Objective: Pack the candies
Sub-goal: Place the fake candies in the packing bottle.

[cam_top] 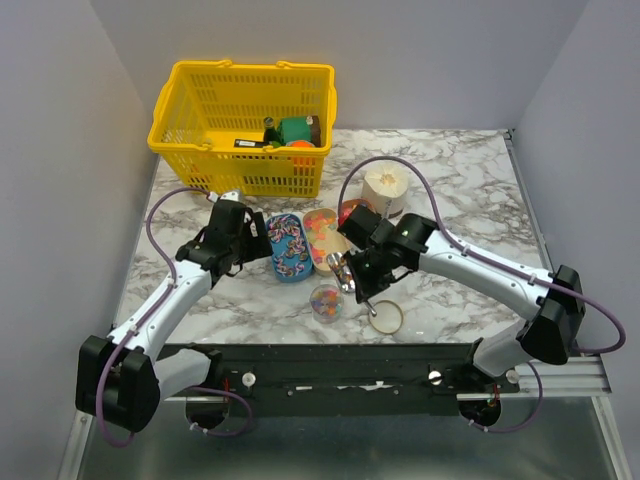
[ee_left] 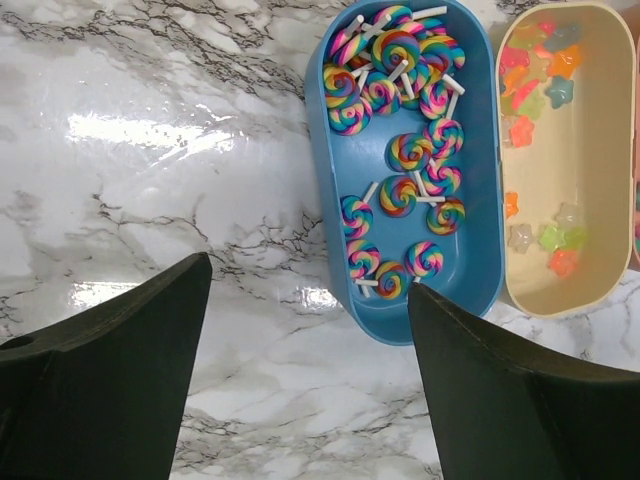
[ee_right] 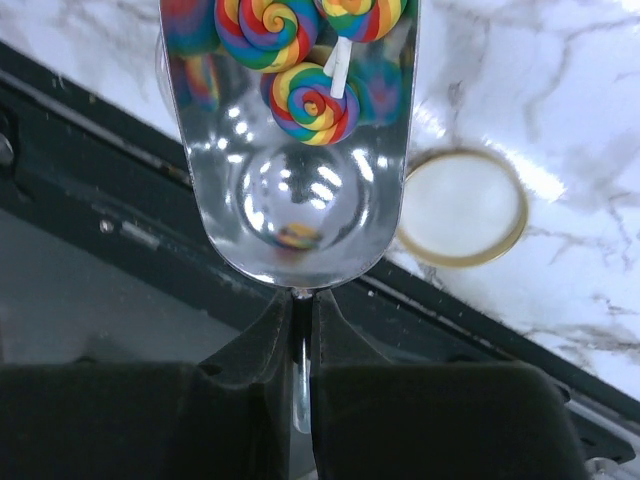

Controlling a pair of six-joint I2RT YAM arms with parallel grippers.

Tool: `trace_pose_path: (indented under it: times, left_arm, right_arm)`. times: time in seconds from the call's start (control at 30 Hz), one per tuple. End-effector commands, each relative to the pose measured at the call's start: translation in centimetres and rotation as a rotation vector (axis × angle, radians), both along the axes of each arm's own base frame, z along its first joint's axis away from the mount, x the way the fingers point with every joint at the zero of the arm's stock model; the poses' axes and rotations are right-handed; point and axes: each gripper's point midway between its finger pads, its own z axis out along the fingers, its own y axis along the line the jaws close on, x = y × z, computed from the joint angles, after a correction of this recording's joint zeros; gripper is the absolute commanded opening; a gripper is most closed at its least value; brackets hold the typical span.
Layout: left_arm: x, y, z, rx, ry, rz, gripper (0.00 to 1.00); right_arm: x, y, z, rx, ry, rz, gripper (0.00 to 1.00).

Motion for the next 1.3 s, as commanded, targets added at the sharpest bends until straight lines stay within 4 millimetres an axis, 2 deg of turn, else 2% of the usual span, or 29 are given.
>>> trace_pose_path:
  times: [0.0,0.07,0.23,0.5,0.8,0.97,1.27]
  left_arm:
    - [0.5,1.2,0.5,0.037,-0.054,0.039,0.96]
    - [0.6,1.2,0.7,0.038,-0.062,0.041,0.99]
    - [0.7,1.5,1.1,0.049,-0.081,0.048,0.99]
    - [0.6,1.5,1.1,0.048,-0.084,0.046,0.99]
    - [0.5,1.5,1.2,0.048,-0.088,0.041,0.99]
    - [0.5,1.5,1.1,0.050,-0.084,0.041,0.99]
    - [0.4,1.6,1.1,0.054,-0.082,0.042,0.99]
  right_arm:
    - [-4.3,0.1,0.0,0.032,0.124,0.051,0.01]
    - [-5.4,0.2,-0.4,0.032,0.153,0.061,0.01]
    - [-8.1,1.7,-0.4,0.098,0.249,0.107,0.01]
    - [-9.6,3.5,0.7,0.188,0.365,0.111,0.01]
    - [-10.1,4.3,0.1,0.234,0.465,0.080,0.01]
    - [-9.3,4.3,-0.3,0.268,0.517,0.027,0.01]
    - [-8.6,5.1,0.3,0.380,0.656,-0.032,0.01]
